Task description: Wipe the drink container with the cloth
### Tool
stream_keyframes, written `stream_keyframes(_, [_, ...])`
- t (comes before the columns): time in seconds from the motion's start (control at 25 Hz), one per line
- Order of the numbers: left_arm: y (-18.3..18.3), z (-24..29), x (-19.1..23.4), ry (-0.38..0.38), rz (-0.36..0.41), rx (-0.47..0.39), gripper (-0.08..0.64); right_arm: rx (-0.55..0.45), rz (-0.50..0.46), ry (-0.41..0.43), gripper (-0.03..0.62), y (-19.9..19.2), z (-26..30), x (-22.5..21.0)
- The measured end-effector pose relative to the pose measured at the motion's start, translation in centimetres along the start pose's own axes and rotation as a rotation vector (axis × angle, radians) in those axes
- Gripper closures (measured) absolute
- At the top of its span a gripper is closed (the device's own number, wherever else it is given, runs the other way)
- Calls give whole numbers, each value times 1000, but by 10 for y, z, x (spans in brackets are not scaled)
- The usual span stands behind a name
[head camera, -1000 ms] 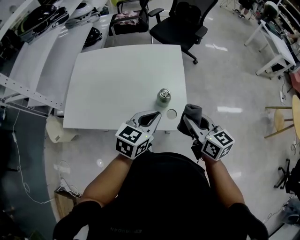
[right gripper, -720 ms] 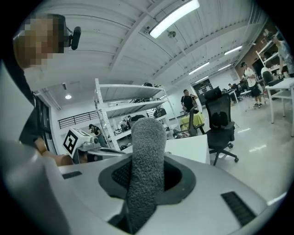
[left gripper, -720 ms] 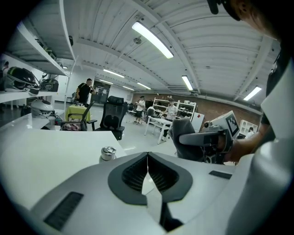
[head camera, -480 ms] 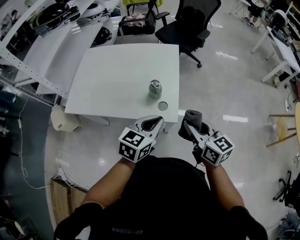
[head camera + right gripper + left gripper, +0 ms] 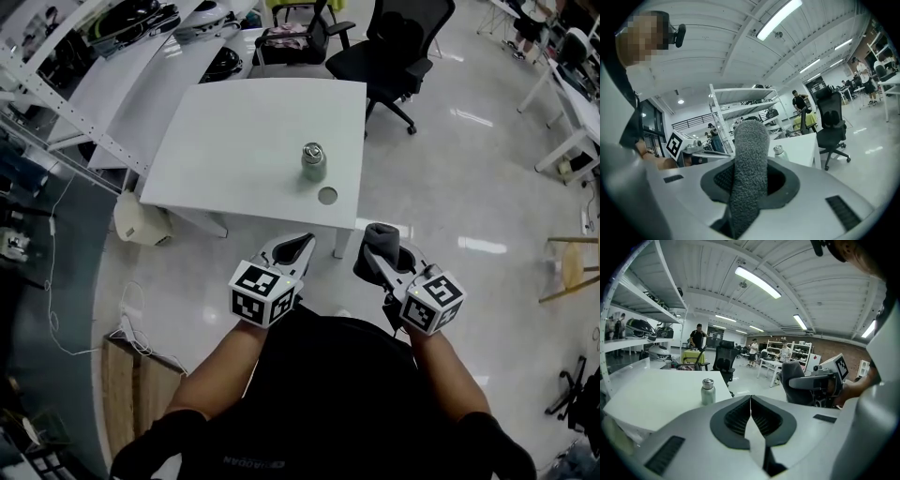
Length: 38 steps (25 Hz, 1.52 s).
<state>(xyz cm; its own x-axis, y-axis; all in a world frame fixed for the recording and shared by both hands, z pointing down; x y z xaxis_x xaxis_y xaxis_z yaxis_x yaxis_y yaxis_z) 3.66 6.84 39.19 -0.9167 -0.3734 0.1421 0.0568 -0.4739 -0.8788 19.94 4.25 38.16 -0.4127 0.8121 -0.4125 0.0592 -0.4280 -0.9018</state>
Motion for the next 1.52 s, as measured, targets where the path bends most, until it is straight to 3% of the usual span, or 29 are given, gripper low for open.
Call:
stream_keyframes(0.4, [20, -5, 6, -14, 41, -15, 543, -29, -5, -22, 483, 6, 0, 10])
stream_keyframes(1.0, [22, -33, 63, -129, 85, -22, 543, -65, 3, -156, 483, -3, 47, 46])
stream_keyframes(1.52, [22, -41, 81, -183, 101, -27, 543, -75, 9, -223, 483, -5, 61, 58])
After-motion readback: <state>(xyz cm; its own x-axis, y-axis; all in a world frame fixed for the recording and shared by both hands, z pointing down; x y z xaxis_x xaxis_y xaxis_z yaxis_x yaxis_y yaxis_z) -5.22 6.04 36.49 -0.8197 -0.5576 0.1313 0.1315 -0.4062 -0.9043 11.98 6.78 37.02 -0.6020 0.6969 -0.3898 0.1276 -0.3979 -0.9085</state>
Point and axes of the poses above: the fingertips, and each gripper's own axes: z forward along the fingers, x to its left, y out of its top, the point moved 4 cm from there along -z, backward along the fingers, and after that the axes turned 6 degrees about y, right-handed, at the moved point
